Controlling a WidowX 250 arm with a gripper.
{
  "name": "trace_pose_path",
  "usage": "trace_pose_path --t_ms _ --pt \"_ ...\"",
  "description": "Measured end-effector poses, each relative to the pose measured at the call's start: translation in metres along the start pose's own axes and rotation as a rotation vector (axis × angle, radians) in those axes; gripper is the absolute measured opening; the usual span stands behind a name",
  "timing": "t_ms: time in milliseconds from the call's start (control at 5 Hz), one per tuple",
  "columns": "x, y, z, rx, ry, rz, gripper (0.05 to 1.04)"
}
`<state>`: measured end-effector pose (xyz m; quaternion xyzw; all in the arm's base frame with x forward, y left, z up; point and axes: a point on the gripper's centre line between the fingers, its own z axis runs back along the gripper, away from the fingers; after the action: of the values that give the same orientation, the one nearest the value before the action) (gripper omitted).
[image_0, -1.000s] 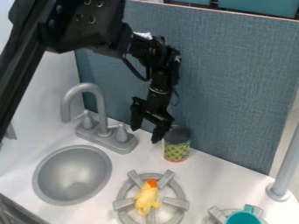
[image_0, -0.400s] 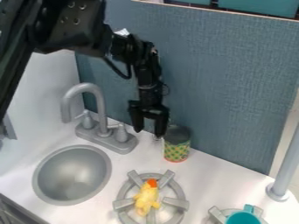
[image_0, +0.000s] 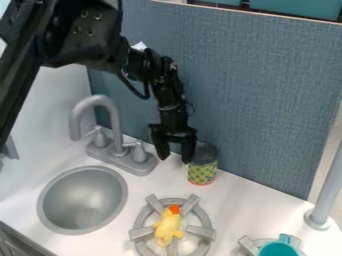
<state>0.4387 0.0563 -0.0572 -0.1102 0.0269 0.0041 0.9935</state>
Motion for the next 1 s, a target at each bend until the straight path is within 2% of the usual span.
trace_pose_path --t_ms 200,400,600,800,1000 --pt "0.006 -0.005 -0.003 -0.039 -0.017 -0.013 1.001" --pt "0.009 -0.005 -0.004 -0.042 -0.032 0.000 1.001" --pt "0.013 -0.008 -0.007 -0.066 -0.065 0.025 1.001" --pt "0.010 -0.005 -0.014 -0.041 -0.080 0.090 1.001" --pt "0.008 -0.007 -0.015 -0.047 -0.074 0.100 1.001"
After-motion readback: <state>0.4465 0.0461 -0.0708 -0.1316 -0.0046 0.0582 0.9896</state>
